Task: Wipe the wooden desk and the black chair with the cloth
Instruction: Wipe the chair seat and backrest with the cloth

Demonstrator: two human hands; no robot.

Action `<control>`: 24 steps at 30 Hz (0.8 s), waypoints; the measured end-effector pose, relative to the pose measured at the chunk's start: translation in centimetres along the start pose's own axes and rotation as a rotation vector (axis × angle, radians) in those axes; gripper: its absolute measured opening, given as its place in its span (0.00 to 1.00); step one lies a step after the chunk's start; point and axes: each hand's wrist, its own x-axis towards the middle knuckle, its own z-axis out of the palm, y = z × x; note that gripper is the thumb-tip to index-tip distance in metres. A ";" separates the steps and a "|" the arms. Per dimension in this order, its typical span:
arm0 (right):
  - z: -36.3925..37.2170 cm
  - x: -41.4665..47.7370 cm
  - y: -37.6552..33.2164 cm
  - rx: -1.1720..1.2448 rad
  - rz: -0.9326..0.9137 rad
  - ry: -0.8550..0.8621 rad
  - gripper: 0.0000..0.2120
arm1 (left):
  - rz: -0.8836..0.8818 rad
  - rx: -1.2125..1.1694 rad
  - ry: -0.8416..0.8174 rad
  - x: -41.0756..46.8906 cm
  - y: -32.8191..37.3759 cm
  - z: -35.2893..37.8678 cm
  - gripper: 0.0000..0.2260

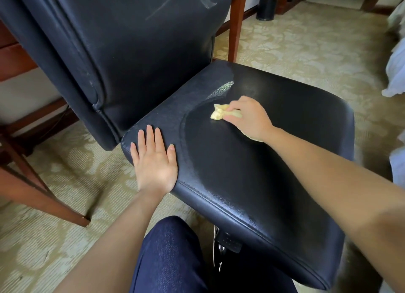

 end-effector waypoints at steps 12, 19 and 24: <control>5.6 -0.2 -8.6 -0.114 -0.171 0.042 0.14 | -0.009 -0.036 -0.003 0.1 0.0 0.2 0.25; 2.3 -6.2 -8.1 0.013 -0.435 -0.167 0.09 | 0.005 -0.039 -0.008 0.2 -0.3 0.0 0.24; -0.3 -10.6 -7.0 0.061 -0.455 -0.249 0.05 | 0.012 -0.036 -0.018 0.2 -0.1 -0.3 0.24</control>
